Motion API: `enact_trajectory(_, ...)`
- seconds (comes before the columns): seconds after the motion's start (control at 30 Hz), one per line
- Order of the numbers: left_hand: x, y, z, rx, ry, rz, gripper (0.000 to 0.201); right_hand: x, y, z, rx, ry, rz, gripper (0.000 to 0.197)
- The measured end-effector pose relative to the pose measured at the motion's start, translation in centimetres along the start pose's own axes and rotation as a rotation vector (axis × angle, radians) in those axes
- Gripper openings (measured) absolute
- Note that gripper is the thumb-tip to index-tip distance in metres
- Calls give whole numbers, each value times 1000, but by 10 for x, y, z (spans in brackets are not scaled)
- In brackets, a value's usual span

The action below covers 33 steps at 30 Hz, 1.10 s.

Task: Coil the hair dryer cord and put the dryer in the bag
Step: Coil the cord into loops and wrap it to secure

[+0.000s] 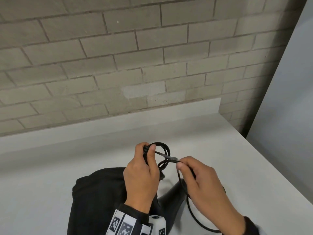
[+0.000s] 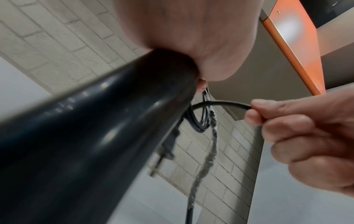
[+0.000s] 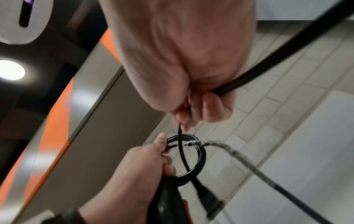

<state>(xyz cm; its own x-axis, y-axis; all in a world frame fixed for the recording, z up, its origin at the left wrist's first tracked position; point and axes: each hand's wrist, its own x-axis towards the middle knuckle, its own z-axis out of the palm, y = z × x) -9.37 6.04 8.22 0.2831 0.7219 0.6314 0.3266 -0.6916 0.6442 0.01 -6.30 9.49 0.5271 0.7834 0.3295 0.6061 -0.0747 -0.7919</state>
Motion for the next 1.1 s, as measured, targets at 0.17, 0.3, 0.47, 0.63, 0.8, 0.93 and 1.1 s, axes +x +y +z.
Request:
enact_trajectory(0.17, -2, 0, 0, -16, -11, 26, 39, -13, 7, -27, 266, 149, 73, 19)
enact_trajectory(0.3, -1, -1, -1, 4, -23, 31, 37, -23, 16, -47, 487, 175, 137, 57)
enact_trajectory(0.47, 7, -10, -9, -54, -56, -4, 41, -27, 33, -84, 453, 237, 211, 77)
enact_trajectory(0.63, 13, -13, -23, -47, -108, 60, 32, -17, 64, -121, 11, 265, 236, 45)
enact_trajectory(0.8, 9, -16, -29, -50, -100, 50, 28, -2, 86, -134, -307, 155, 60, 9)
enact_trajectory(0.93, 5, -17, -29, -74, -103, 13, 25, -1, 114, -110, -554, -114, -18, 33)
enact_trajectory(1.1, 2, -17, -30, -96, -129, -26, 23, -3, 115, -61, -533, -217, -50, 51)
